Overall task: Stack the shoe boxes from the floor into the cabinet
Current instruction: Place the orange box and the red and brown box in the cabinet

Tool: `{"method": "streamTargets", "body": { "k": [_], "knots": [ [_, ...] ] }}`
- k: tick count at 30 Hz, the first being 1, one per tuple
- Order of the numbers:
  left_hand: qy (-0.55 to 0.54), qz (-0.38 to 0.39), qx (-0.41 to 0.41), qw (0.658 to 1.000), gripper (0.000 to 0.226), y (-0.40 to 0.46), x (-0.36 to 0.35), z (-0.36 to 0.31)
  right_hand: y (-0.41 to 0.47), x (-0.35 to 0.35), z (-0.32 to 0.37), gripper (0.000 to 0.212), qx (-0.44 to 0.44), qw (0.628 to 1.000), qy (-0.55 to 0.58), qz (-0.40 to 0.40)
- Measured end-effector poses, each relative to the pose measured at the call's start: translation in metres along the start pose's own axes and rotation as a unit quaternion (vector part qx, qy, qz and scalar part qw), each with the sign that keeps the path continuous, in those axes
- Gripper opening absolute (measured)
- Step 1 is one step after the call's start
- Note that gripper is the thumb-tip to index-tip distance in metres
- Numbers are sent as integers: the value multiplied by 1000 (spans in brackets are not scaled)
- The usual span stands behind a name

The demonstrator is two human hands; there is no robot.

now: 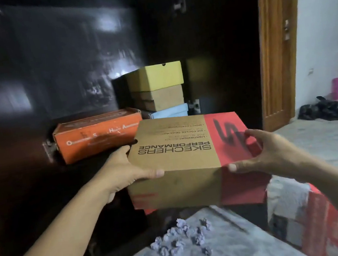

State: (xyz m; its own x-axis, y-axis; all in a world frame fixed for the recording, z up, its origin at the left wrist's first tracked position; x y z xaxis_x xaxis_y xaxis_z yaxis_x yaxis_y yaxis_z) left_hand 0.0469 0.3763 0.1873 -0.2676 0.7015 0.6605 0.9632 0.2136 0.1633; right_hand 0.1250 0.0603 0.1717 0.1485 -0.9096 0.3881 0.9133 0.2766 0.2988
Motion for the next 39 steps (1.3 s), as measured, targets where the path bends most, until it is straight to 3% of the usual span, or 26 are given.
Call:
{"method": "streamTargets", "body": {
  "k": [3,7,13,17,20,25,31,39],
  "knots": [
    [-9,-69,36,997,64,4,60,9,43,-37,44,121,33,999,31,30],
    [-37,-182,39,982,75,21,132,11,106,-80,108,134,85,993,60,54],
    [-54,-295,47,953,76,60,192,22,187,-132,168,130,120,987,85,68],
    [-60,-346,38,936,78,79,213,30,220,-159,177,108,92,989,68,93],
    [-79,-365,38,927,93,88,221,35,238,-171,186,97,108,988,67,89],
    [-88,-375,67,920,105,106,238,45,263,-187,204,105,122,987,76,75],
    [-80,-389,68,915,83,138,251,55,299,-206,209,90,127,984,95,88],
    [-76,-413,86,904,72,196,275,87,377,-250,205,87,143,977,95,124]
  ]
}}
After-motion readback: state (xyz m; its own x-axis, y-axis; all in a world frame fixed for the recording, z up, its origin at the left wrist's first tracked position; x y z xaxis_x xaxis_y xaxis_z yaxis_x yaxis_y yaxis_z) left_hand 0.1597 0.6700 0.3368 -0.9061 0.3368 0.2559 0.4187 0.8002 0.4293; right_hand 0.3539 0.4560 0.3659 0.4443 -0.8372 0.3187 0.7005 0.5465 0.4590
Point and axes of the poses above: each hand's wrist, its own y-axis towards the middle knuckle, its own x-axis out of the back of the hand, z = x × y, the point moved 7 cm from there along y, towards the middle knuckle, and after that the axes turned 15 degrees about y, right-handed, at the moved point
